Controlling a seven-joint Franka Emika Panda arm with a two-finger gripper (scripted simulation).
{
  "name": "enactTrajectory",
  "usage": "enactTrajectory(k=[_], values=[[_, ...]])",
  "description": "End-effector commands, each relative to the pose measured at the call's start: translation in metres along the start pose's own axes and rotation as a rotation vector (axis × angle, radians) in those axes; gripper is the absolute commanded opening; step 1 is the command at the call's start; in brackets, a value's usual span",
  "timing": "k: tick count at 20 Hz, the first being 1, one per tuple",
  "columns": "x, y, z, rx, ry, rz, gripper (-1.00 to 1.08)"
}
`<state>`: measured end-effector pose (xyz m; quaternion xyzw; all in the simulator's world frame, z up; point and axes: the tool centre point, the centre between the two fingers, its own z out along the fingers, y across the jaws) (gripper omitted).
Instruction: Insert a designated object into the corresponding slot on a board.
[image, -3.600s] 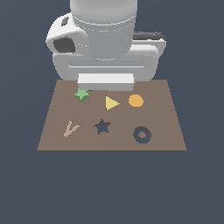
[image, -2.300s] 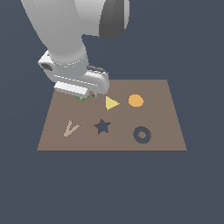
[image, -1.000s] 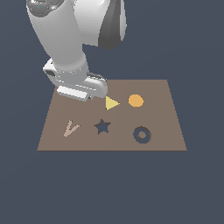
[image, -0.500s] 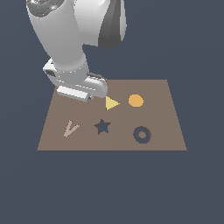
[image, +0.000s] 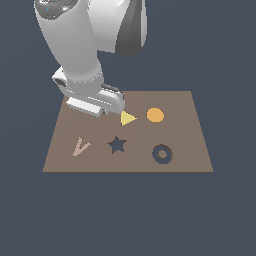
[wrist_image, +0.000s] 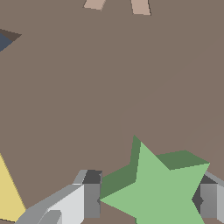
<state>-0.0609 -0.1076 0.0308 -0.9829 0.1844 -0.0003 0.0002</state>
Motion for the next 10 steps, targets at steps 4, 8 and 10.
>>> enactTrajectory(k=[4, 8, 10], values=[[-0.001, -0.009, -0.001, 0.000, 0.000, 0.090, -1.00], [-0.002, -0.019, -0.001, 0.000, 0.001, 0.180, -1.00], [-0.002, -0.024, -0.002, 0.000, 0.001, 0.233, -1.00]])
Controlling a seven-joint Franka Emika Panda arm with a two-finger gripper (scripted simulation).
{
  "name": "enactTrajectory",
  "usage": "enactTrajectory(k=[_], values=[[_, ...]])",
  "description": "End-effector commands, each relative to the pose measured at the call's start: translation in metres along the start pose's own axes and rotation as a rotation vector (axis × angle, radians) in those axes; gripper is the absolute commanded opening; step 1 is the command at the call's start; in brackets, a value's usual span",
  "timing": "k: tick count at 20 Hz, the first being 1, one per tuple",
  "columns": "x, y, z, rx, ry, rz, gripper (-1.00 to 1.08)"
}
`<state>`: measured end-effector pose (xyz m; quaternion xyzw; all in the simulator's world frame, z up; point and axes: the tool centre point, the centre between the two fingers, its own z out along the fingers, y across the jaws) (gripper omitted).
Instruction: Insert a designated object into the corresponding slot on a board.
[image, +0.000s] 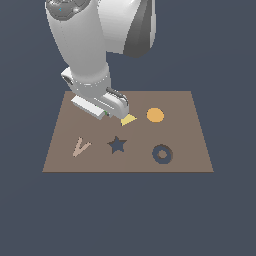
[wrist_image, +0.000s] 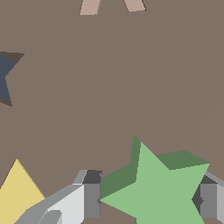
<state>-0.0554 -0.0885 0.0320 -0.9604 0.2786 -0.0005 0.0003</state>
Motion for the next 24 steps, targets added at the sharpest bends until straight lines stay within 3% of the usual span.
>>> enactTrajectory(k=[1, 13, 24], values=[[-0.001, -0.007, -0.001, 0.000, 0.000, 0.067, -1.00], [0.003, -0.049, -0.003, 0.001, 0.001, 0.473, -1.00], [0.023, -0.085, -0.005, 0.001, 0.002, 0.869, -1.00]])
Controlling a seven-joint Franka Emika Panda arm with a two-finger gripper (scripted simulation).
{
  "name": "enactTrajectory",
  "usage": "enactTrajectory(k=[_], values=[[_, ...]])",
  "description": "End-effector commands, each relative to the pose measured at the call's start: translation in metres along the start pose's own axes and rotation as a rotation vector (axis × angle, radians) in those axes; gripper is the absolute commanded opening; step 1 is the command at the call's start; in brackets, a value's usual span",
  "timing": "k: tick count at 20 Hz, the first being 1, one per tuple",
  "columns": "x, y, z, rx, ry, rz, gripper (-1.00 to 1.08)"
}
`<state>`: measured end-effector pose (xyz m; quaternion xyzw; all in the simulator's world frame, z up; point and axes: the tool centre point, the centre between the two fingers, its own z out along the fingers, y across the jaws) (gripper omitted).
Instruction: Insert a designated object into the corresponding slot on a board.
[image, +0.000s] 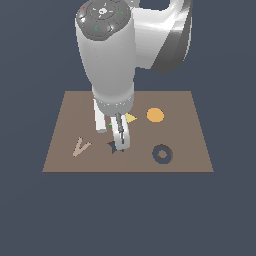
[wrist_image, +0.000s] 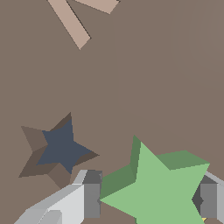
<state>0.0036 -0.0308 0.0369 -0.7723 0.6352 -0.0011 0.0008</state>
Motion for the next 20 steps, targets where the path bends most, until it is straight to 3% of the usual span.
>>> enactTrajectory(k=[1, 11, 20], values=[[-0.001, -0.010, -0.001, 0.000, 0.000, 0.094, -1.00], [0.003, -0.044, -0.002, 0.000, 0.001, 0.423, -1.00], [0.012, -0.061, -0.003, 0.000, 0.001, 0.611, -1.00]])
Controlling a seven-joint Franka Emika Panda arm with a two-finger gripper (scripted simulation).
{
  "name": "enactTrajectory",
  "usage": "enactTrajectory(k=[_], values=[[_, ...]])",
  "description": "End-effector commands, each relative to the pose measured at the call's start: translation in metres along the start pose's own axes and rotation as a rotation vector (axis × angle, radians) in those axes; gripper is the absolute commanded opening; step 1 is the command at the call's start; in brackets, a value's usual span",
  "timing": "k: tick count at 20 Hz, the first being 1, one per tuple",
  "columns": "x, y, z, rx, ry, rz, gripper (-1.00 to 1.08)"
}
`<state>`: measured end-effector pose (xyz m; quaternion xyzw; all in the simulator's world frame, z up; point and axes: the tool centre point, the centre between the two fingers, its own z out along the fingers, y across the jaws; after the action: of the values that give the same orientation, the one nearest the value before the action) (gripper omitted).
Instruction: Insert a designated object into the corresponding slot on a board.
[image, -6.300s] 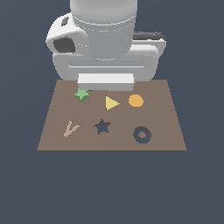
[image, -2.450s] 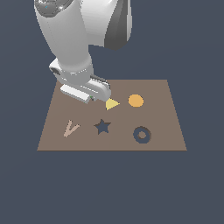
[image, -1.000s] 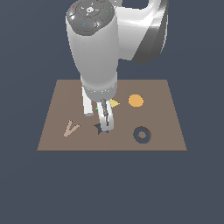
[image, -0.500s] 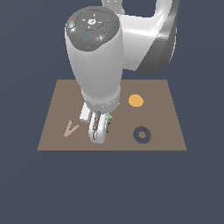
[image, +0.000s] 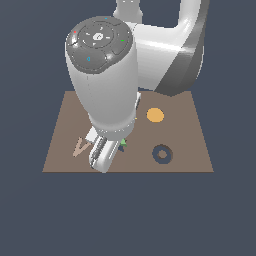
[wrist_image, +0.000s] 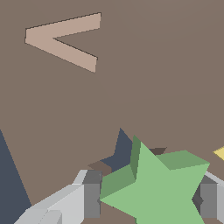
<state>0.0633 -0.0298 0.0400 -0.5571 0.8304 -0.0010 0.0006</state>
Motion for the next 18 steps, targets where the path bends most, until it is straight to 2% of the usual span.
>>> enactTrajectory(k=[1, 8, 18], values=[[0.0000, -0.0045, -0.0003, 0.000, 0.000, 0.042, -1.00], [0.0005, -0.0112, -0.0005, 0.000, 0.000, 0.105, -1.00], [0.0011, -0.0114, 0.0018, -0.001, 0.000, 0.105, -1.00]])
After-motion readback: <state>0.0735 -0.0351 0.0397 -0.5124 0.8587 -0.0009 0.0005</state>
